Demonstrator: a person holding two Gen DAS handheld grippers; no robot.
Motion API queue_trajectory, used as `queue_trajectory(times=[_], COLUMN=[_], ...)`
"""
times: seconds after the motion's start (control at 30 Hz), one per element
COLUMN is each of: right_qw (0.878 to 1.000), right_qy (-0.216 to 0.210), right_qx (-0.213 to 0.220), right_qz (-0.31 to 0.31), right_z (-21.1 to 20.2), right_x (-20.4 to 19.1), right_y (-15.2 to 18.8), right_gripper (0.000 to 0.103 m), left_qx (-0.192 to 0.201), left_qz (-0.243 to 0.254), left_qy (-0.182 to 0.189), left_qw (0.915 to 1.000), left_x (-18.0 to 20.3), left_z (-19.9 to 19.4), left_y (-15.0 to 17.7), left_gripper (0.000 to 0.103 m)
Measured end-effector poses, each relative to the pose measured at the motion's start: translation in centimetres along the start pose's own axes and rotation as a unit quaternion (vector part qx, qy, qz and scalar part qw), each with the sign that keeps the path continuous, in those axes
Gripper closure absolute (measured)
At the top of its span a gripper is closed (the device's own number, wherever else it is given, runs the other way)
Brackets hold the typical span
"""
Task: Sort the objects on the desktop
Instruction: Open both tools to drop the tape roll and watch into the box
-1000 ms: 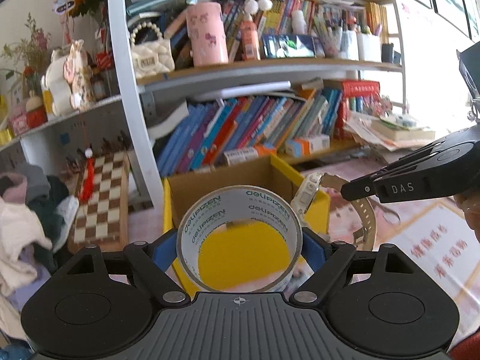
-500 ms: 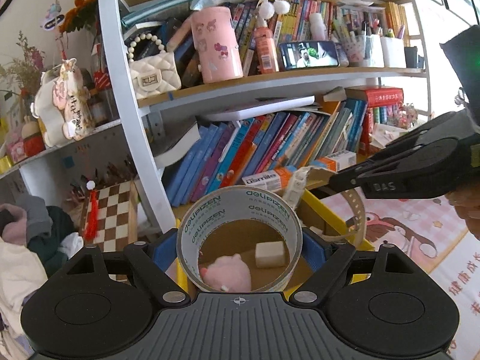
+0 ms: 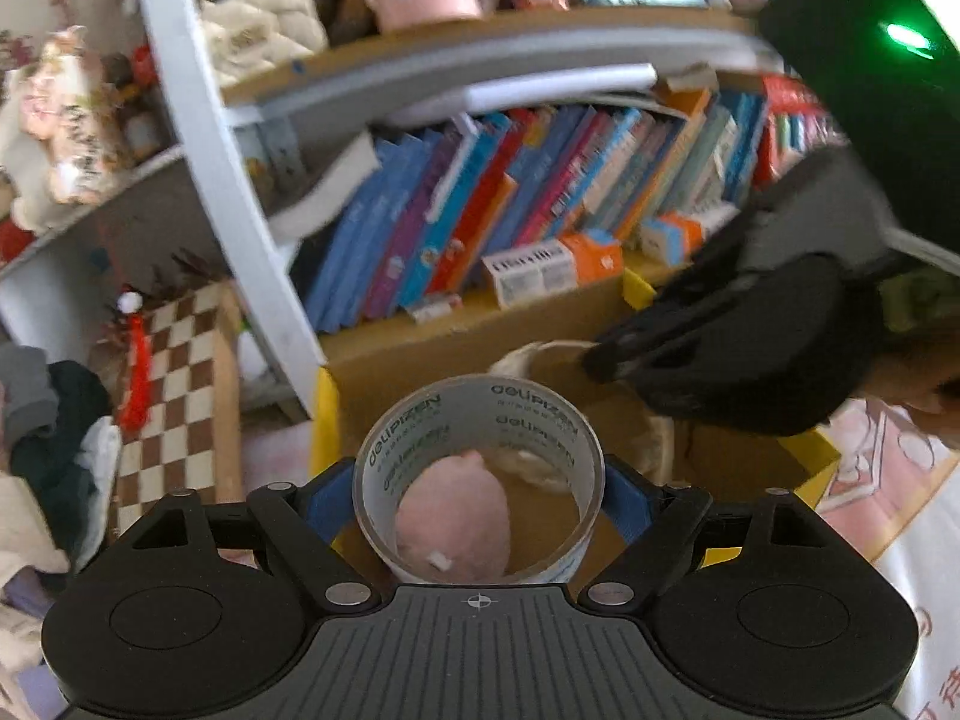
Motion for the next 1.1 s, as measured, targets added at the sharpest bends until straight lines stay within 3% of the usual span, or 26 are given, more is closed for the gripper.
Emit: queue_trajectory(times=[0.33,0.9,1.1], right_qw=[0.995,0.992,0.992], right_qy=[-0.026,-0.056,-0.058], right_qx=[-0.065,-0.102,-0.109], right_qz=[-0.066,-0.043,-0.025], right_z=[5.2,7.8,8.1], right_x=[-0.6,0.9,1.4], right_y=[-0.1,0.6,1.0], right_gripper=[0.100,0.099,0.099], left_qx=[-0.056,-0.088,-0.082], left_qz=[0.005,-0.018,-0.009], left_qy=[0.028,0.053,0.033], left_qw=[0.9980,0.9946,0.9960], left_x=[1.5,1.6,1.6], left_z=[3.5,4.9,4.4], left_y=[1.0,1.2,1.3], left_gripper=[0.017,0.017,0.016])
Point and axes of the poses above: each gripper's, at about its wrist camera, not at the fingertips, and z roughly the way its jaws point, x to its right, y to its underside, the point moved 8 cm from there along z, roughly the way its jaws point, and after that the axes turned 1 degree about -x, right-handed, at the moved point
